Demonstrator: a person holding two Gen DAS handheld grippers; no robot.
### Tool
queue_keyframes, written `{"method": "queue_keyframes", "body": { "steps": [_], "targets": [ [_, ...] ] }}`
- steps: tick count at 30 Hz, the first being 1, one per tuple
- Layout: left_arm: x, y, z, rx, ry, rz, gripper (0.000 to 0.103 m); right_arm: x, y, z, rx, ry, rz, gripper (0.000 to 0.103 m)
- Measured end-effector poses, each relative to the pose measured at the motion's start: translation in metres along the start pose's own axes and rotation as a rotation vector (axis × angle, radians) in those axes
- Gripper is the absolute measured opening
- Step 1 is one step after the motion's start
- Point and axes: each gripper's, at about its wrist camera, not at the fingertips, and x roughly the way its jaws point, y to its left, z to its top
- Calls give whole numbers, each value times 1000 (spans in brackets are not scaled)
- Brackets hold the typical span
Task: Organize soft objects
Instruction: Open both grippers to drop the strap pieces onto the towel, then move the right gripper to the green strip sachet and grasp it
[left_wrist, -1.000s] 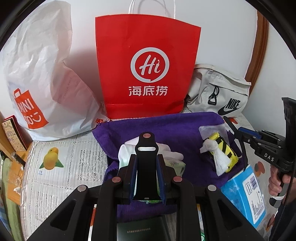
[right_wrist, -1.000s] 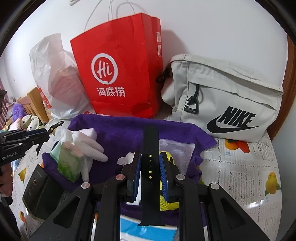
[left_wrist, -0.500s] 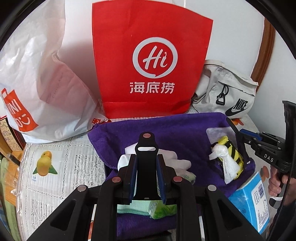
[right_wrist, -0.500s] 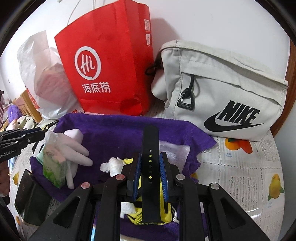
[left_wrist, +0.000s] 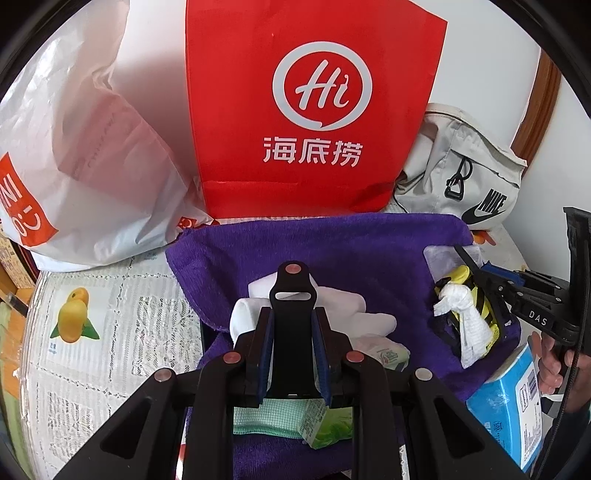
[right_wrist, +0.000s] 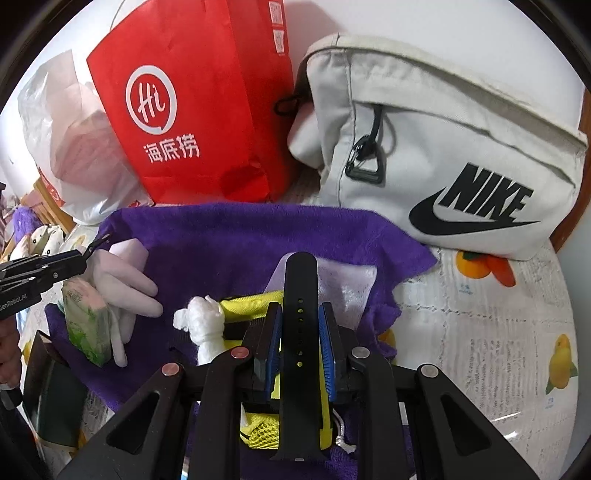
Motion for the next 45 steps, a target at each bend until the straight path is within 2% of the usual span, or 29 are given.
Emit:
{"method": "queue_keyframes", "body": {
  "steps": [6,8,11,13,20,23,32,38,45],
  "targets": [
    [2,1,-1,-12,18,8,22,-3,-1,-1,7,15,-5,24],
    [-1,2,-1,-21,15,2,24,-9,-2,0,19,7,0,41],
    [-10,2,-2,-29,5,13,34,-23,0,0,19,-26,-7,56],
    [-17,2,-6,-33,4,14,37,-34,6,-3,7,-40,-17,59],
    [-54,0,-24,-39,-21,33,41,-69,34,-27,-54,-53,11,60],
    [-74,-1,-33,-44,-39,50,43,-85,42,-40,-29,-66,21,60],
    [-132,-8,-82,-56,-83,4,43,-123,67,-88,-14,-45,76,60],
    [-147,-3,-113,-87,-65,11,43,-137,92,-125,-27,-25,130,60],
    [-154,8,-145,-117,-49,21,47,-133,132,-165,-127,9,170,60]
  ]
}}
